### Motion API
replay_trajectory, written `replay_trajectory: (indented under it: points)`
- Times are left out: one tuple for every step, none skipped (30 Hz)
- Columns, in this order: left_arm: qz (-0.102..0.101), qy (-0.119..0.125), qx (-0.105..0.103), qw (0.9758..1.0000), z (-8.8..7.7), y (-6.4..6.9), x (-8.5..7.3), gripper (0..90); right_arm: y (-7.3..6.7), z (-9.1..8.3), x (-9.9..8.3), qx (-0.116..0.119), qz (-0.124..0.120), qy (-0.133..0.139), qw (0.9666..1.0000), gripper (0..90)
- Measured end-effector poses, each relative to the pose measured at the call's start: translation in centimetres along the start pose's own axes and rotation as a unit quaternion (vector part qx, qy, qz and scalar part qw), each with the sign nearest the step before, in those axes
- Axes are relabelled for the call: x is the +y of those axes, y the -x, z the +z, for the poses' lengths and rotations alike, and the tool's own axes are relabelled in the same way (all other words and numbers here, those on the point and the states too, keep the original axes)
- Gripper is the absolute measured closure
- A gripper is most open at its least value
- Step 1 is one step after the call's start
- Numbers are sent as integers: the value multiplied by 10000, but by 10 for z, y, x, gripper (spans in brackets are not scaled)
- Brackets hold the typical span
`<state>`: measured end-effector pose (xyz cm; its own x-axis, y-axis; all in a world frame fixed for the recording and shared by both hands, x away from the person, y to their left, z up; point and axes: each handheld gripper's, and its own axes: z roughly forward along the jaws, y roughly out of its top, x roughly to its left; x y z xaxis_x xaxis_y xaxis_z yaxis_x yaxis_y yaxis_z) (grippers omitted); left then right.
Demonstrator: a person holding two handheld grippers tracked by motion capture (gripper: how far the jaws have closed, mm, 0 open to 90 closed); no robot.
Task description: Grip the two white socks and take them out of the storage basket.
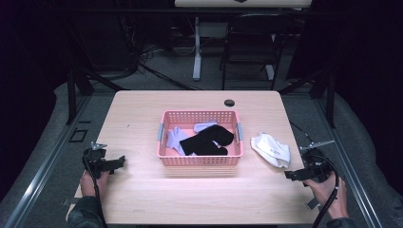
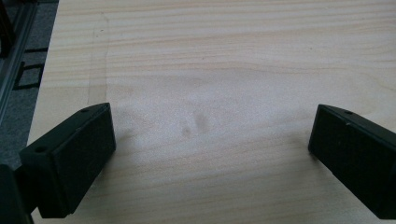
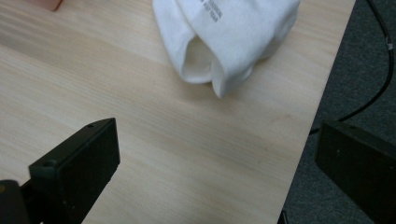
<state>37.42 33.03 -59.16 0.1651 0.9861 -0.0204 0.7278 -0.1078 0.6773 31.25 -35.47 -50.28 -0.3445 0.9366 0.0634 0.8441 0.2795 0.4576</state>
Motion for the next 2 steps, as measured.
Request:
replay_trajectory:
  points:
    - [-1,-1,-1,10000,0,0,0,5,0,2,-2,6,6,-32,10000,0]
    - [-1,-1,-1,10000,0,0,0,5,0,3,-3,35,0,-56,10000,0]
